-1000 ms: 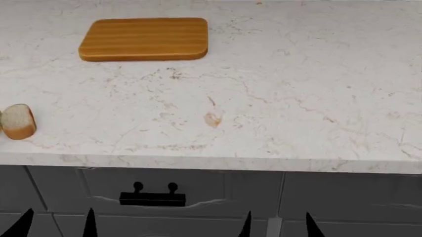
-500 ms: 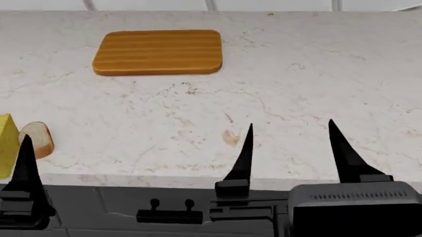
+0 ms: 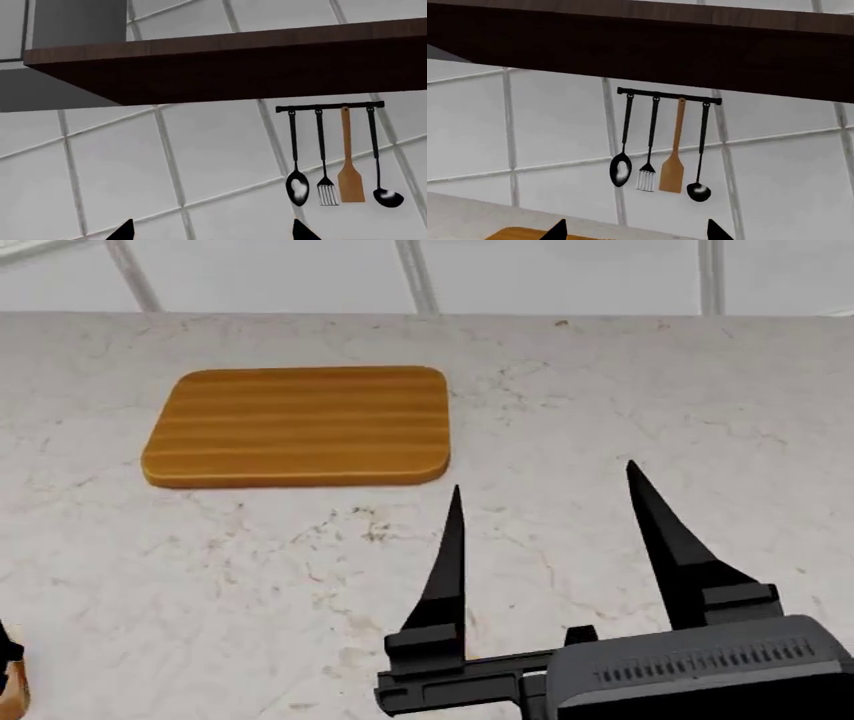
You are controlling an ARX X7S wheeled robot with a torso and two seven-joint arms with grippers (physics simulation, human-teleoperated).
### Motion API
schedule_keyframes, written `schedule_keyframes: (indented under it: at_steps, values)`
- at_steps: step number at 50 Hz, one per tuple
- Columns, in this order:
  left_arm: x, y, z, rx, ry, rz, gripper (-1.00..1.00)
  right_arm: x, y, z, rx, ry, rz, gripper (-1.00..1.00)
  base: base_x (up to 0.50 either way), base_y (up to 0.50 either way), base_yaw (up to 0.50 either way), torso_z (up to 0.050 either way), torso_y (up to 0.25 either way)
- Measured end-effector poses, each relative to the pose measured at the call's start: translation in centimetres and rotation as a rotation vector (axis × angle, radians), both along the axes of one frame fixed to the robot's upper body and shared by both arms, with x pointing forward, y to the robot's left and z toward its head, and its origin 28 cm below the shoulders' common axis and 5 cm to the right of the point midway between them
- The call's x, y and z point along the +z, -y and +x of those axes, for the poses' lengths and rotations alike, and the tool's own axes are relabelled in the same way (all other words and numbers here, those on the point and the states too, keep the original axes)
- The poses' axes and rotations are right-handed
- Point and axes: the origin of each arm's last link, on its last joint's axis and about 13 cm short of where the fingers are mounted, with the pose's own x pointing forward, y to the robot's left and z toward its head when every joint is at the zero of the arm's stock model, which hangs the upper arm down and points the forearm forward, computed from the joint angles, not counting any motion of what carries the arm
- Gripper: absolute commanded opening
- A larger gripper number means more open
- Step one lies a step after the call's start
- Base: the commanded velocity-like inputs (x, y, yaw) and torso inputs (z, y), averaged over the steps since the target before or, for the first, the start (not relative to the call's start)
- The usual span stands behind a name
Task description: Place the bread and cheese on the cutting board.
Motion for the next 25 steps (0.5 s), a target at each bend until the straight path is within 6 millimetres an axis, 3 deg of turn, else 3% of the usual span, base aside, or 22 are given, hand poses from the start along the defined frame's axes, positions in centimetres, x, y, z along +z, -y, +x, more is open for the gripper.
schedule_keyframes:
  at_steps: [9,15,20,25]
  values:
    - [0.37,-0.10,-0.31,0.012,0.017,0.003,1.00,0.25,-0.19,-0.36,0.016,0.013,0.009,1.00,0.50,0.00,0.00,0.000,0.000]
    - [0.47,-0.13,-0.42,0.020,0.023,0.007,1.00,0.37,-0.22,-0.44,0.016,0.004,0.026,1.00,0.04,0.00,0.00,0.000,0.003]
    - [0.58,-0.16,-0.58,0.025,0.028,0.008,1.00,0.46,-0.27,-0.61,0.015,0.007,0.026,1.00,0.50,0.00,0.00,0.000,0.000]
    - [0.94,-0.34,-0.89,0.020,0.032,-0.003,1.00,0.47,-0.29,-0.65,0.014,0.001,0.033,1.00,0.00,0.00,0.00,0.000,0.000]
